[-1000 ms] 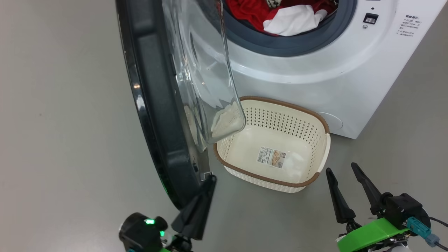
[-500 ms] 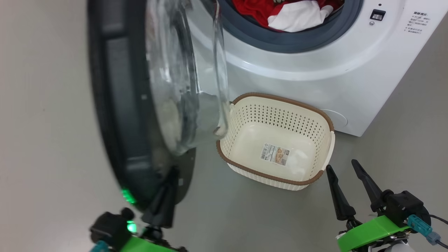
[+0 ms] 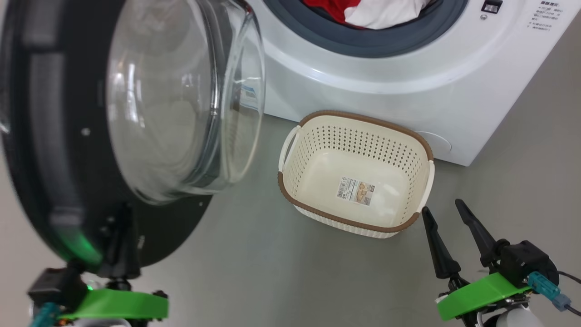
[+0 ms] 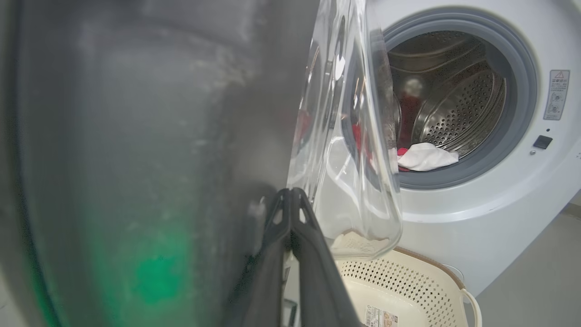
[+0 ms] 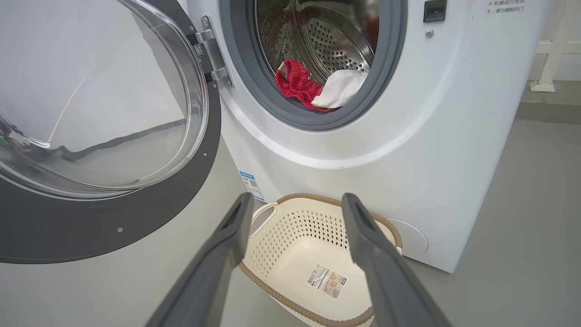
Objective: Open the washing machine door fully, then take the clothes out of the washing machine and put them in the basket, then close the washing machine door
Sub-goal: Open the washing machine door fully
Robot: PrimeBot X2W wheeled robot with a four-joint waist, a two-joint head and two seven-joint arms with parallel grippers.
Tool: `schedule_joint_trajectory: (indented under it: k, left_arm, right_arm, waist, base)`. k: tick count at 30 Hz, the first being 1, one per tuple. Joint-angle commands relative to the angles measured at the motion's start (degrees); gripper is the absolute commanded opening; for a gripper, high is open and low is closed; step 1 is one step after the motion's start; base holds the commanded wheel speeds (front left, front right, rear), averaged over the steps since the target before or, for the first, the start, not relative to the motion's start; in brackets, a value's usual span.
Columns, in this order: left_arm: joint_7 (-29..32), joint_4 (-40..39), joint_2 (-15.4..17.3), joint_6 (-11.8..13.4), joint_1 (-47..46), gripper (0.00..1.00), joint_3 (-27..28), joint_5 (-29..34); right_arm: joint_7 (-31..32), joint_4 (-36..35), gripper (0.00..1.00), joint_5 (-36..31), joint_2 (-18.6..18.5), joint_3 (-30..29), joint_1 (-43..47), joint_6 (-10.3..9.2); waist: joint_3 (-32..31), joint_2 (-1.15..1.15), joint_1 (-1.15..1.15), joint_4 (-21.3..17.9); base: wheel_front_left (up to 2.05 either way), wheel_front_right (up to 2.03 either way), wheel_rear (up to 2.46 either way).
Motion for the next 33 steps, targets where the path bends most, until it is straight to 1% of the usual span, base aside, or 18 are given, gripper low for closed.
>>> schedule_joint_trajectory:
  k: [1, 7, 8, 14, 26, 33]
  left_arm:
    - [-0.39, -1.16, 1.49, -0.13, -3.02, 0.0, 4.42, 0.55]
    - [-0.39, 1.55, 1.51, -1.24, -6.09, 0.0, 12.13, 2.3]
    - [-0.39, 2.59, 1.66, -1.62, -7.33, 0.0, 14.54, 3.18]
    - [-0.39, 5.83, 2.89, -2.3, -11.69, 0.0, 21.08, 5.44]
    - [-0.39, 11.37, 6.22, -2.71, -19.58, 0.0, 31.67, 8.51]
    - [-0.39, 15.51, 8.87, -2.82, -23.19, 0.0, 35.87, 9.64]
  right_arm:
    - [-0.37, -1.4, 1.0, -0.65, -0.41, 1.79, -2.08, 0.43]
    - [-0.37, -1.73, 1.0, -1.03, -0.61, 1.94, -2.67, 0.43]
    - [-0.37, -1.86, 1.0, -1.1, -0.77, 1.94, -2.81, 0.43]
    - [-0.37, -1.98, 1.0, -1.36, -1.07, 2.17, -3.42, 0.43]
    - [-0.37, -1.96, 1.0, -1.77, -1.63, 2.16, -5.94, 0.43]
    - [-0.37, -2.16, 1.0, -2.17, -1.58, 2.14, -6.89, 0.43]
  waist:
    - [0.44, 0.0, 0.0, -0.27]
    - [1.98, 0.0, 0.0, -1.09]
    - [2.54, 0.0, 0.0, -1.36]
    - [4.08, 0.0, 0.0, -2.2]
    - [7.49, 0.0, 0.0, -4.05]
    - [9.02, 0.0, 0.0, -4.85]
  base:
    - [0.0, 0.0, 0.0]
    - [0.0, 0.0, 0.0]
    - [0.0, 0.0, 0.0]
    - [0.0, 0.0, 0.0]
    - [0.0, 0.0, 0.0]
    - [0.0, 0.0, 0.0]
